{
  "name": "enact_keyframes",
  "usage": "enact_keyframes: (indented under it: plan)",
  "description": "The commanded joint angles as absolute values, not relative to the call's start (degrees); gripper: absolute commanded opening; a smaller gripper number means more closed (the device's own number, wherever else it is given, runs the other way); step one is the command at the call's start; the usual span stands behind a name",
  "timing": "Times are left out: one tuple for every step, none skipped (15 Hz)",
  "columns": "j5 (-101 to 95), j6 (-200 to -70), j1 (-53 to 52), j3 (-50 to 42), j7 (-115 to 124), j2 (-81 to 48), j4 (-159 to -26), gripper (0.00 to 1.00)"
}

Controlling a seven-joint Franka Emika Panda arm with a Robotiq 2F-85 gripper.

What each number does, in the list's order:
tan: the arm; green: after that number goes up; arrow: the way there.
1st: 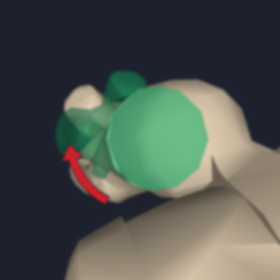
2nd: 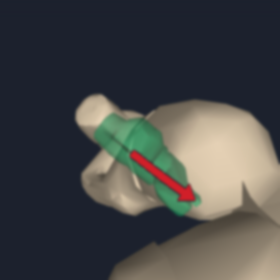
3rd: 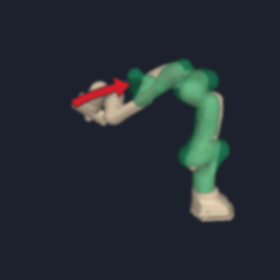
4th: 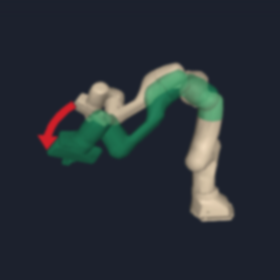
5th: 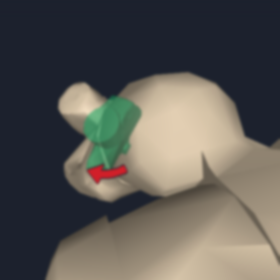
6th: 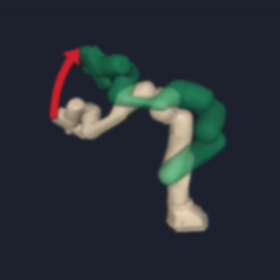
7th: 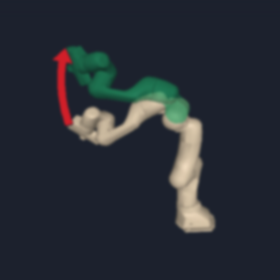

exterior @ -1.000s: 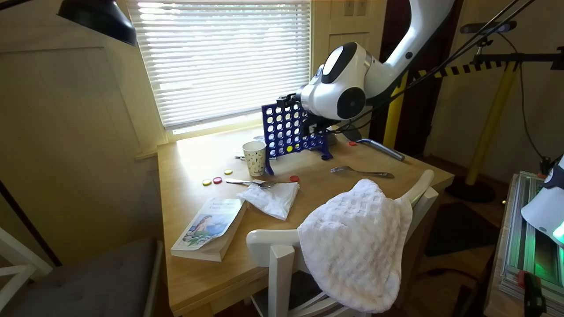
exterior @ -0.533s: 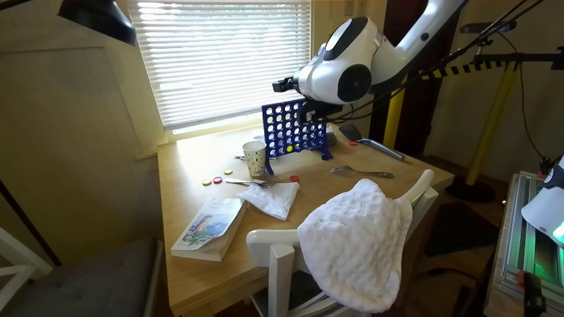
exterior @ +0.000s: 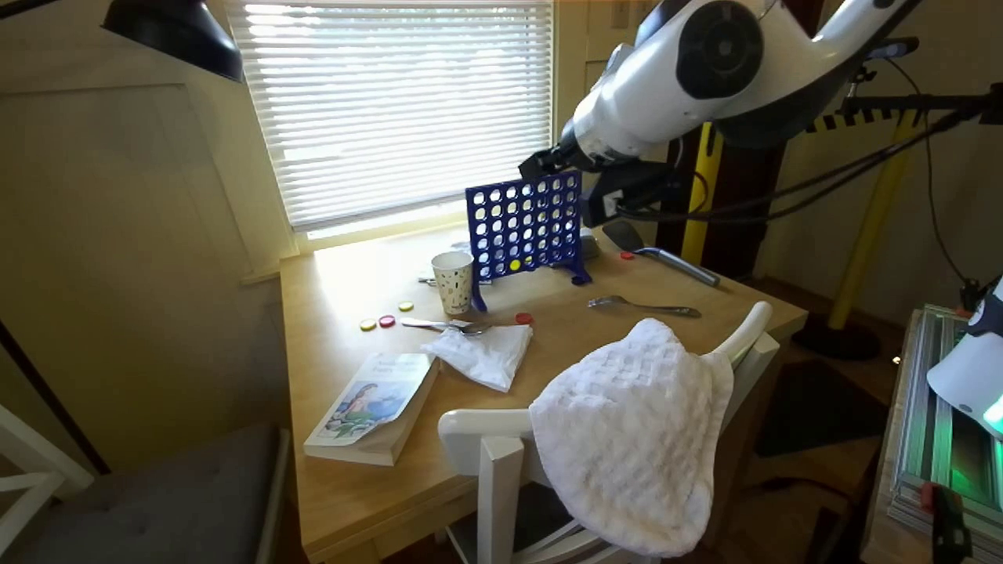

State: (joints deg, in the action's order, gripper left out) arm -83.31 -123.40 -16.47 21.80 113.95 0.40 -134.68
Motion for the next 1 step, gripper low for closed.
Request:
enact_keyframes:
  plan:
    - [-78.9,-122.3,-18.4,21.3,111.5,1.7,-136.4,1.00]
